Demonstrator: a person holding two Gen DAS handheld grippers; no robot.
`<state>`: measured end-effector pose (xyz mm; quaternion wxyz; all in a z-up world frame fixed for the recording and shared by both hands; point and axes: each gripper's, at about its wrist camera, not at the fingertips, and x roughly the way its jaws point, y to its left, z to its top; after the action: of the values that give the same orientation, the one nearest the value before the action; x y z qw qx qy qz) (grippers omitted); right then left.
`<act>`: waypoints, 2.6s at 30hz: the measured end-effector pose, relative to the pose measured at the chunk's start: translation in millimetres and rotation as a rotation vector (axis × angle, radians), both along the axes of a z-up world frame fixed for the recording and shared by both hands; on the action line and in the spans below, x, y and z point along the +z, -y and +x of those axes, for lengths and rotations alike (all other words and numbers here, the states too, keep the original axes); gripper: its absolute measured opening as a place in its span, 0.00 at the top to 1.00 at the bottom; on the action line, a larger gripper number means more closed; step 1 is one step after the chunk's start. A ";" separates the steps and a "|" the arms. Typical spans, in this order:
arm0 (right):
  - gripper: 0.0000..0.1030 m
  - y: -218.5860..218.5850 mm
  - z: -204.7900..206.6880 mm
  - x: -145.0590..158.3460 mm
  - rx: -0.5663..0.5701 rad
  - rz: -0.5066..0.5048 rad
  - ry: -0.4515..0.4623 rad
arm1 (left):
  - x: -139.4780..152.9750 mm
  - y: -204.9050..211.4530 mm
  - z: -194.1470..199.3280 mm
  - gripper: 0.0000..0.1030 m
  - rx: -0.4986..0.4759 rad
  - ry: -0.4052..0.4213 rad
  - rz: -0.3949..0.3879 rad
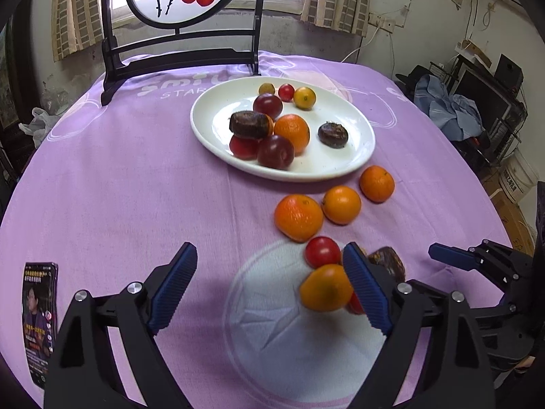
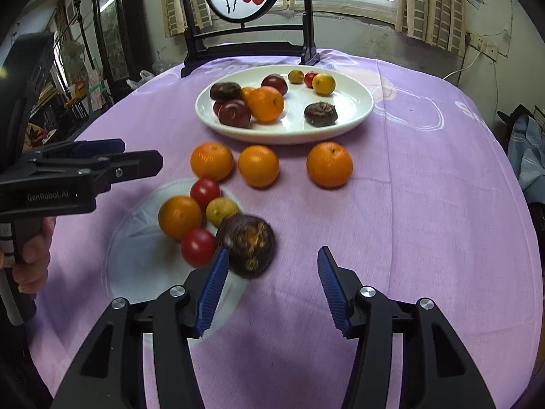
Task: Organize fruits
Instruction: 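Grasp a third dark brown fruit with the right gripper while the left grasps an orange tomato, then lower the dark brown fruit and orange tomato onto the plate, opening both grippers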
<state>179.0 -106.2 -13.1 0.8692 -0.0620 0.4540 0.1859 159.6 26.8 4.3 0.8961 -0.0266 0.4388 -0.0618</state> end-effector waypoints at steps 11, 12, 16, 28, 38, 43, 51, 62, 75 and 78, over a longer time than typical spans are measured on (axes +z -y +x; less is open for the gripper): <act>0.46 -17.6 -6.8 -21.4 0.052 -0.084 -0.041 | -14.0 -8.4 -7.9 0.14 -0.002 -0.018 -0.013; 0.46 -19.0 -5.8 -21.7 0.053 -0.090 -0.037 | -14.5 -9.6 -7.7 0.14 -0.003 -0.019 -0.018; 0.46 -24.1 4.3 -22.7 0.052 -0.098 -0.033 | -16.9 -12.0 -5.8 0.14 -0.001 -0.030 -0.032; 0.59 -33.4 19.3 -19.0 0.054 -0.093 -0.010 | -15.3 -8.3 -8.4 0.14 -0.019 -0.036 -0.035; 0.60 -4.5 3.7 -3.2 0.003 -0.023 0.015 | -14.1 2.2 -22.3 0.14 -0.055 -0.036 0.026; 0.60 4.8 -2.3 -1.0 -0.012 -0.005 0.020 | -25.4 7.6 -32.2 0.14 -0.081 -0.059 0.067; 0.59 3.4 -8.3 4.2 0.005 0.009 0.035 | -42.7 29.8 -25.8 0.18 -0.122 -0.090 0.120; 0.59 3.2 -11.3 1.9 0.007 0.018 0.025 | -49.3 45.2 -2.3 0.62 -0.183 -0.088 0.117; 0.60 -3.0 -15.1 32.2 0.025 0.029 0.099 | 9.9 22.5 -18.1 0.62 -0.151 0.008 0.020; 0.60 -5.4 -13.4 41.5 0.037 0.026 0.122 | 20.0 19.6 -16.2 0.62 -0.148 0.022 0.006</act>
<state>165.6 -100.8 28.4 0.8924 -0.0702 0.3966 0.2037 143.3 7.3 24.3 0.8938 0.0091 0.4300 -0.1268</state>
